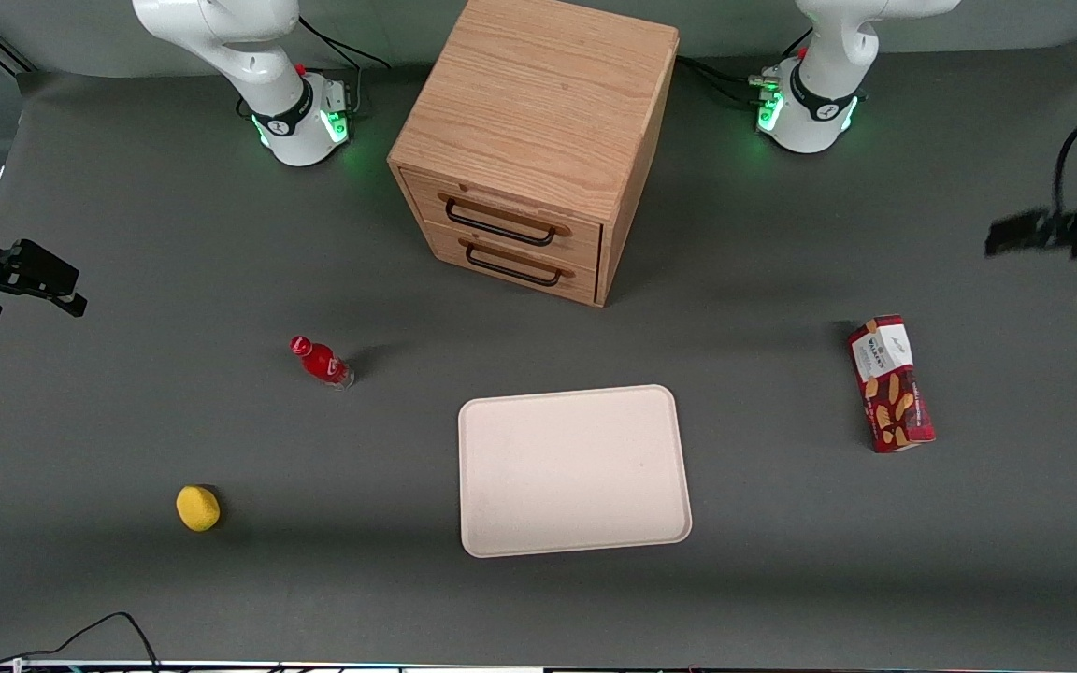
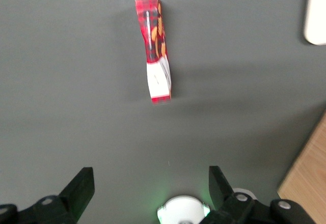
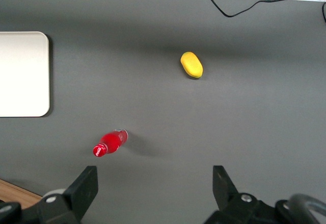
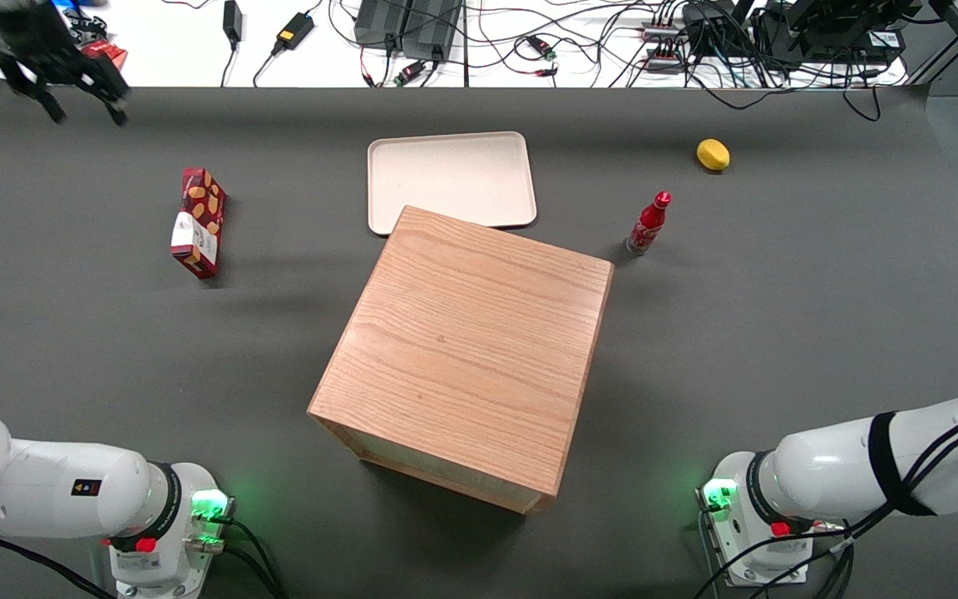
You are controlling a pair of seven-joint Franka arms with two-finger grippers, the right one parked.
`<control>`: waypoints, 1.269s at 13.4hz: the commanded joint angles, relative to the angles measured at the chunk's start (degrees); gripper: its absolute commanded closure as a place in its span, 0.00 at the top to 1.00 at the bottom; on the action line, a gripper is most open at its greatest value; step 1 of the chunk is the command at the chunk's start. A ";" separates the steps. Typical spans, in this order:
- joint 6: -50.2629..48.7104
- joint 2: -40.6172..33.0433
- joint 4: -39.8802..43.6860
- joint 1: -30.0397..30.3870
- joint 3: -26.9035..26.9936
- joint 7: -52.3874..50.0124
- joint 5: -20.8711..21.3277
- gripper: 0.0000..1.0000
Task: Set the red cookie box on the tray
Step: 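Lower the open left gripper over the red plaid shortbread box, then close the left gripper on the shortbread box and lift it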
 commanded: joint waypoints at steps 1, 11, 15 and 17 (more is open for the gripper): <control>12.13 4.34 -8.97 -0.09 0.44 0.25 0.44 1.00; 41.70 18.16 -18.66 0.52 0.44 2.80 -2.19 0.00; 40.30 17.38 -18.57 0.70 0.44 2.98 -2.47 0.00; 36.80 15.45 -17.78 0.70 0.44 2.63 -2.55 0.00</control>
